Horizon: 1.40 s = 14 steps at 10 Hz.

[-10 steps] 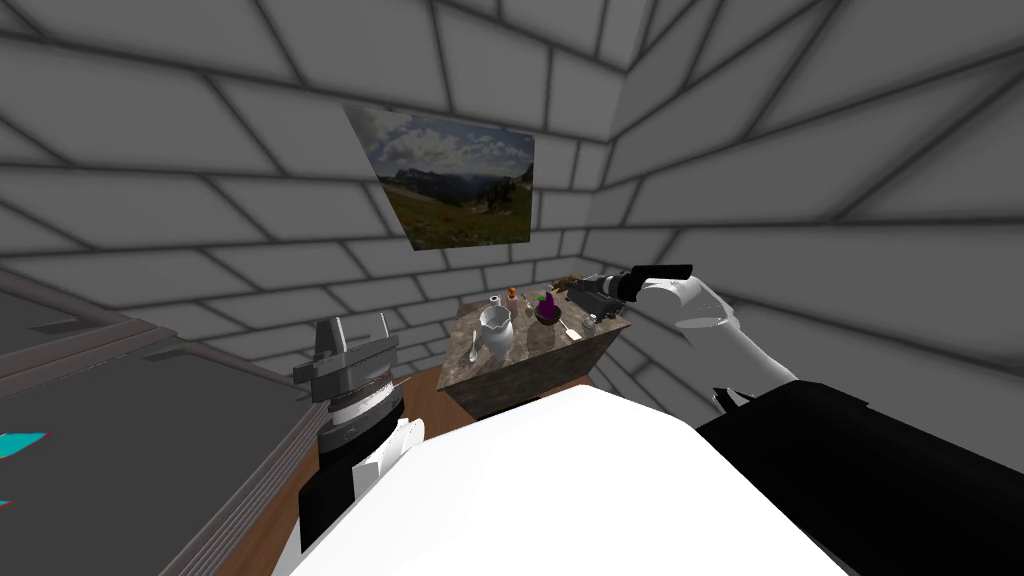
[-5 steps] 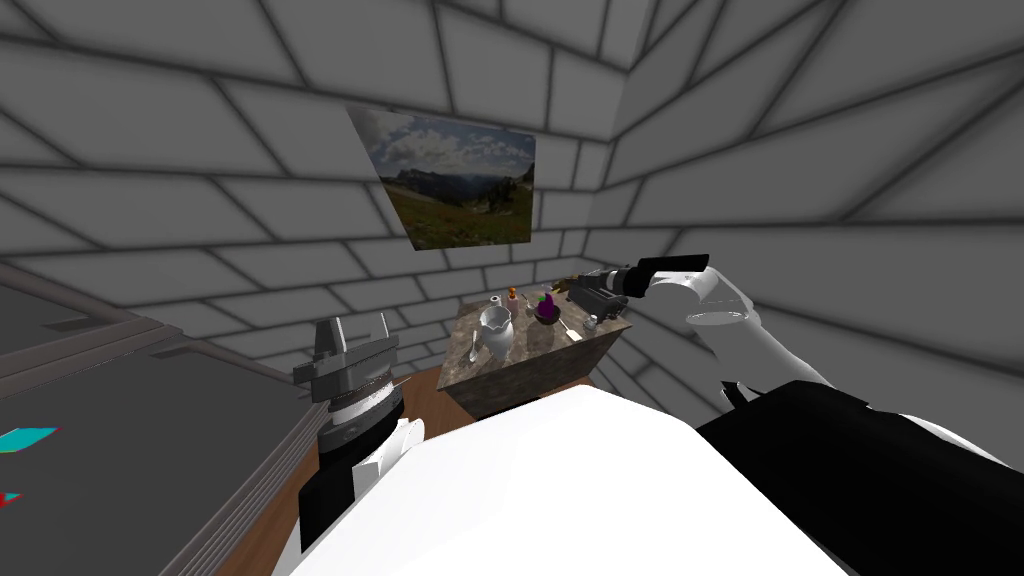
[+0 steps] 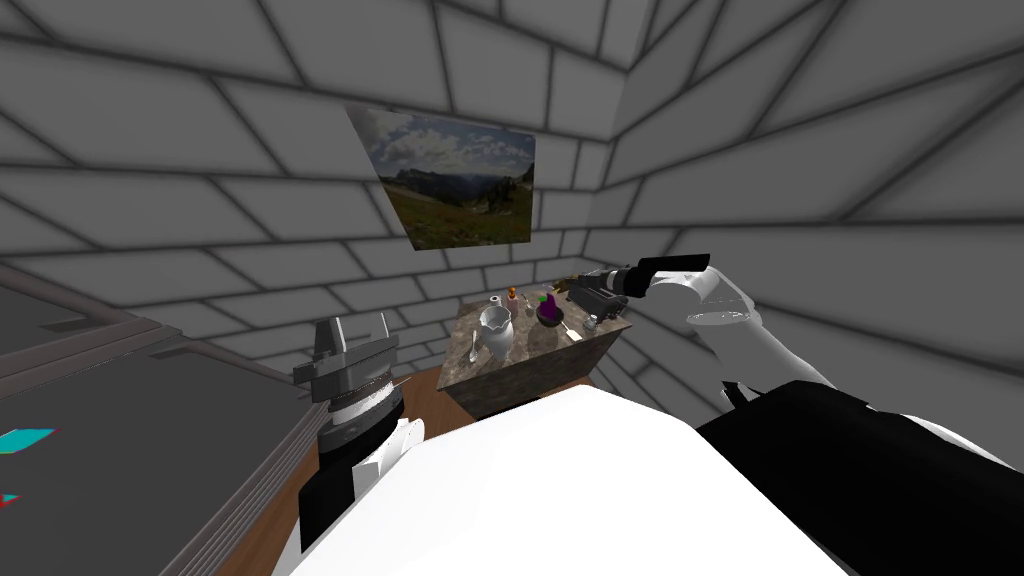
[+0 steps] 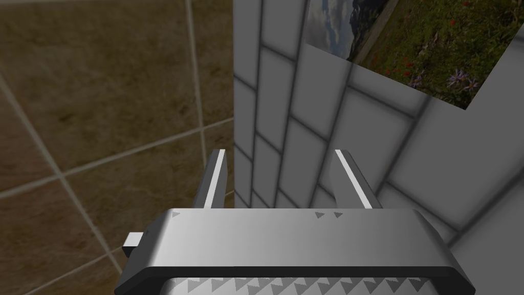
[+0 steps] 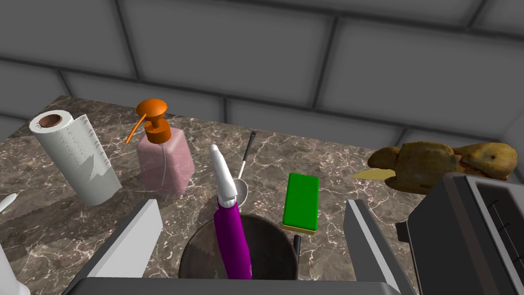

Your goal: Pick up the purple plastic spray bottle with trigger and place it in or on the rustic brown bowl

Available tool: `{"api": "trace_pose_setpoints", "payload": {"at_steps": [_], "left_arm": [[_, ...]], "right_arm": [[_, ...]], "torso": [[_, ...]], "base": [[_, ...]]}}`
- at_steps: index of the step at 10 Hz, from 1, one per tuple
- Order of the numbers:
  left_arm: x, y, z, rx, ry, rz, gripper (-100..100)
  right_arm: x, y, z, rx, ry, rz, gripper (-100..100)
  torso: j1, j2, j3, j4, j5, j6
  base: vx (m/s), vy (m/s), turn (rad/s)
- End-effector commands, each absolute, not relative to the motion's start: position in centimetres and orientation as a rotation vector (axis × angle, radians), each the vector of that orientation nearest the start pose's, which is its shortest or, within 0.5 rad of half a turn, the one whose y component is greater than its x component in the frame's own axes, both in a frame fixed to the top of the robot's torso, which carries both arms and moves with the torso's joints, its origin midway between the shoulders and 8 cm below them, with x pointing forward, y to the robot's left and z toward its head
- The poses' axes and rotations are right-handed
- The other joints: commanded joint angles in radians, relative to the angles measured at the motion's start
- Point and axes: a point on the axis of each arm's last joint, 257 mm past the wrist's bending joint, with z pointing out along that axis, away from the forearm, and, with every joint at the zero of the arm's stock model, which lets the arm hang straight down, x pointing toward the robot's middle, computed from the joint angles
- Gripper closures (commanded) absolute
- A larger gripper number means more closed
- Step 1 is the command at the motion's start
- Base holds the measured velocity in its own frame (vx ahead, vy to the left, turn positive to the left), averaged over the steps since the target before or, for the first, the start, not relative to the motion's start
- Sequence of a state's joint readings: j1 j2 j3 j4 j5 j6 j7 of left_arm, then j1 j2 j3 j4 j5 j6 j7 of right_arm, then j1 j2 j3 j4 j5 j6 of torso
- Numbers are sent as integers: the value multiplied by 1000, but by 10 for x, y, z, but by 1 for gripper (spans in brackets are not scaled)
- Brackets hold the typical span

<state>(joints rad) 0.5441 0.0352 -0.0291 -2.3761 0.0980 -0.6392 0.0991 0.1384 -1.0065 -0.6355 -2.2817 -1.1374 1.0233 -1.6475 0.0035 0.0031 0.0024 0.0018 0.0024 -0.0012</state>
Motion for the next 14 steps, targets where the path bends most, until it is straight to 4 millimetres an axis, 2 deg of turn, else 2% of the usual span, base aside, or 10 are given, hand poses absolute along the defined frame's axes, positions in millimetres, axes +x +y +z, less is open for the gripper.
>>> {"api": "trace_pose_setpoints", "payload": {"at_steps": [1,3,4,5,8,14], "left_arm": [[294,276,76,-569,420,-1514,0],[294,276,76,-569,420,-1514,0],[294,276,76,-569,420,-1514,0],[294,276,76,-569,420,-1514,0],[294,276,76,-569,420,-1514,0],[294,276,76,-569,420,-1514,0]], "right_arm": [[436,-381,30,-2493,-344,-1847,-100],[436,-381,30,-2493,-344,-1847,-100],[430,-373,42,-2483,-350,-1844,-100],[430,-373,42,-2483,-350,-1844,-100],[420,-359,58,-2473,-361,-1837,-100],[420,-359,58,-2473,-361,-1837,-100]], "torso": [[0,0,0,0,0,0],[0,0,0,0,0,0],[0,0,0,0,0,0],[0,0,0,0,0,0],[0,0,0,0,0,0],[-1,-1,0,0,0,0]], "base": [[9,-13,38],[-3,4,-11],[5,-8,22],[6,-8,23],[3,-4,11],[2,-4,10]]}}
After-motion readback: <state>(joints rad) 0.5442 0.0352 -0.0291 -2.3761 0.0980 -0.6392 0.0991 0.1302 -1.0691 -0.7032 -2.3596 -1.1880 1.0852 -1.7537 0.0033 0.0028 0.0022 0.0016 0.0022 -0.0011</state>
